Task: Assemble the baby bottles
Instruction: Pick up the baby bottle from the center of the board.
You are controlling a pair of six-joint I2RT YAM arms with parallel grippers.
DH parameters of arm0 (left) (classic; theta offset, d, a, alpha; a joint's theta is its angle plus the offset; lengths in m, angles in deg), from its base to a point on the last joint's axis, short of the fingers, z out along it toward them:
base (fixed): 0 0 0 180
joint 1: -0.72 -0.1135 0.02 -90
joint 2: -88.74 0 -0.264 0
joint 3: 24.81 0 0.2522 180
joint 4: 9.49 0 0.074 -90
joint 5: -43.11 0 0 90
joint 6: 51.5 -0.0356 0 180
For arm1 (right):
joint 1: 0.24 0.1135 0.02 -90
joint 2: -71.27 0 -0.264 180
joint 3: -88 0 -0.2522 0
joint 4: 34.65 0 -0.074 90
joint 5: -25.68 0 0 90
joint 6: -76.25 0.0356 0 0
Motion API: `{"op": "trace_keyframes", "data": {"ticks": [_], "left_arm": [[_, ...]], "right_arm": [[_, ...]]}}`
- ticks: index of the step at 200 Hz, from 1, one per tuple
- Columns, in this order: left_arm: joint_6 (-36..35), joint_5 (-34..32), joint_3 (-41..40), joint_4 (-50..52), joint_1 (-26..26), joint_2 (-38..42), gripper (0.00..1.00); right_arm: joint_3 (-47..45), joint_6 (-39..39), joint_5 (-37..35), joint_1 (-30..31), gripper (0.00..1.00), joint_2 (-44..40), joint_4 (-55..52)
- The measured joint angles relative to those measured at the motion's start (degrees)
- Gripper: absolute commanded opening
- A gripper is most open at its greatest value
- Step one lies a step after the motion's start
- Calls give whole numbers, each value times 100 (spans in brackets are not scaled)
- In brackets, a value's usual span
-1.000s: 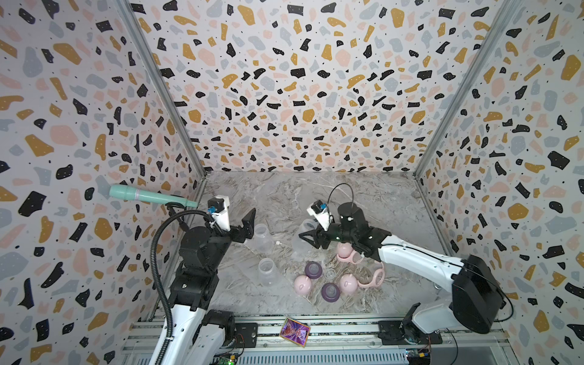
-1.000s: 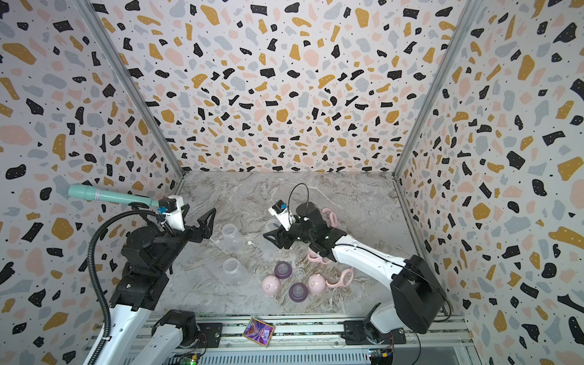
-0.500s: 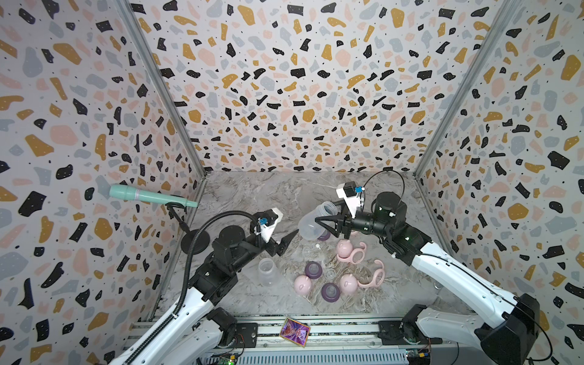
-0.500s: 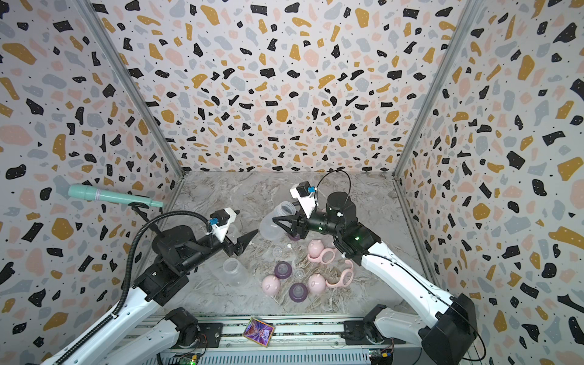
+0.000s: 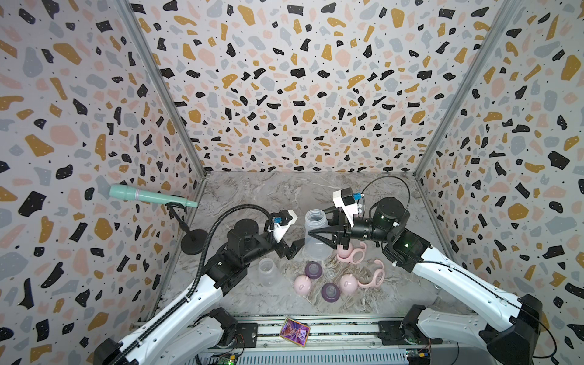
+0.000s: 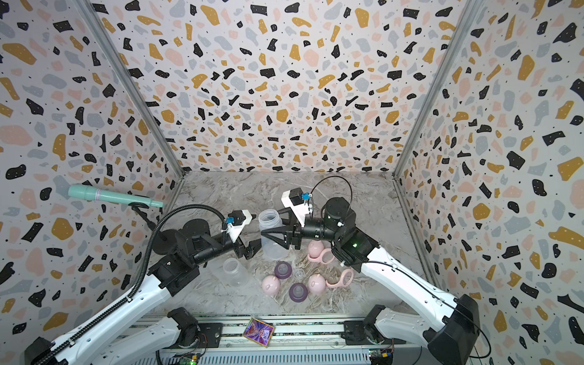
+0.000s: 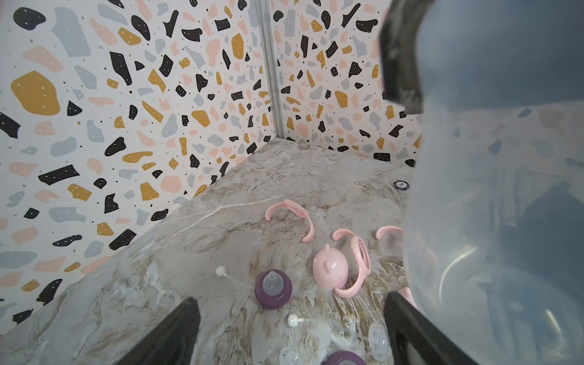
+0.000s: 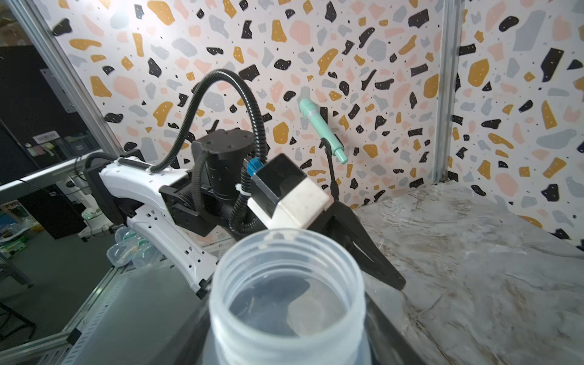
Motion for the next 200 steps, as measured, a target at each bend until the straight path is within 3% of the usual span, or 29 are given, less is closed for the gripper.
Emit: {"op": "trace_keyframes", "data": {"ticks": [29, 53, 93, 141, 200], "left_arm": [[2, 13, 0, 105, 0, 304, 95], [13, 533, 0, 83, 48, 603, 97], [243, 1449, 0, -87, 70, 505, 97], [680, 1578, 0, -656, 70, 291, 97], [1327, 2026, 0, -1408, 92, 151, 95]], "right_arm": [[13, -330, -431, -66, 21, -114, -365], [-83, -400, -682, -278, 20, -243, -243], [-706, 101, -479, -529, 18, -479, 975], [-966, 955, 118, -393, 15, -299, 2588], [-1078, 1377, 310, -72, 13, -7, 3869]]}}
